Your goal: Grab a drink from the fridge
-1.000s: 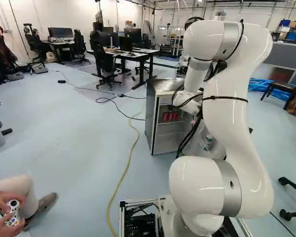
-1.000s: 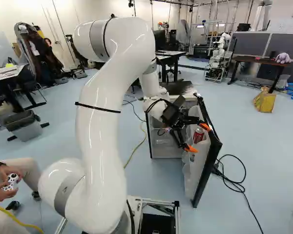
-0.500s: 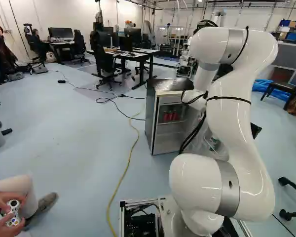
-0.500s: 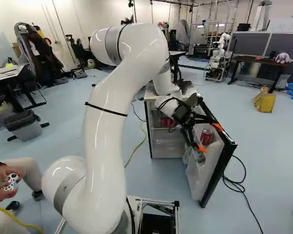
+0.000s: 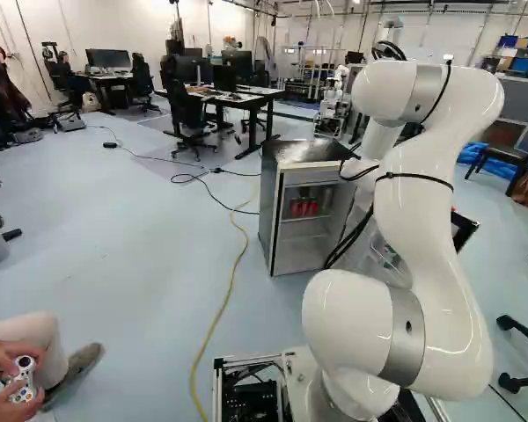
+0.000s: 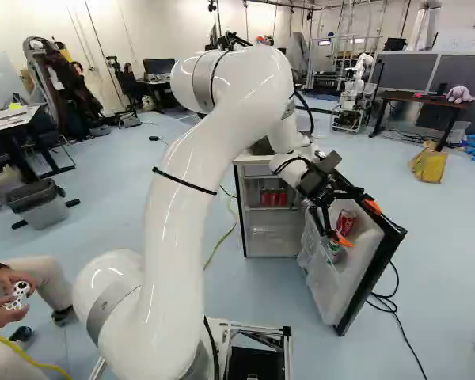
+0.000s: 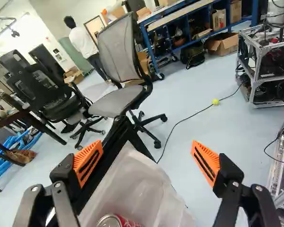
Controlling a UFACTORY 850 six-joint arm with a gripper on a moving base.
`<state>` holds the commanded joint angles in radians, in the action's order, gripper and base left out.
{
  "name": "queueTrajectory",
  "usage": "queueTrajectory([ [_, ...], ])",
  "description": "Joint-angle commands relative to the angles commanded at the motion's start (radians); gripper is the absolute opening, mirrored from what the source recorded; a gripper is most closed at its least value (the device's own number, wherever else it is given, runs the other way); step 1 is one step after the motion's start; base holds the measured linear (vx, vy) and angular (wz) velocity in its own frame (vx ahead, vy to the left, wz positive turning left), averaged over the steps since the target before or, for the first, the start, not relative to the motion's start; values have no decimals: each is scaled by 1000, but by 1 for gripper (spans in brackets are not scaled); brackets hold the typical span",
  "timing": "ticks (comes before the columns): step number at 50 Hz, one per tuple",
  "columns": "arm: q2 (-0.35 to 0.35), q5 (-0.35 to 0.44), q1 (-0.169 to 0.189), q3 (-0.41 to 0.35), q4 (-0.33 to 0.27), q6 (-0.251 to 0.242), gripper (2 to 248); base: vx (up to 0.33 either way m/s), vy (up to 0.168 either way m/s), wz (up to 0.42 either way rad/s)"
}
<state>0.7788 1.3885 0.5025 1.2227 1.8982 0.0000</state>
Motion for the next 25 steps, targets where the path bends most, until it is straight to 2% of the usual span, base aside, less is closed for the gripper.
queueTrajectory([
  [12,5,0,8,10,0,0,247,0,0,0],
  [25,-30,0,-12,-64,-28,0,247,0,0,0],
])
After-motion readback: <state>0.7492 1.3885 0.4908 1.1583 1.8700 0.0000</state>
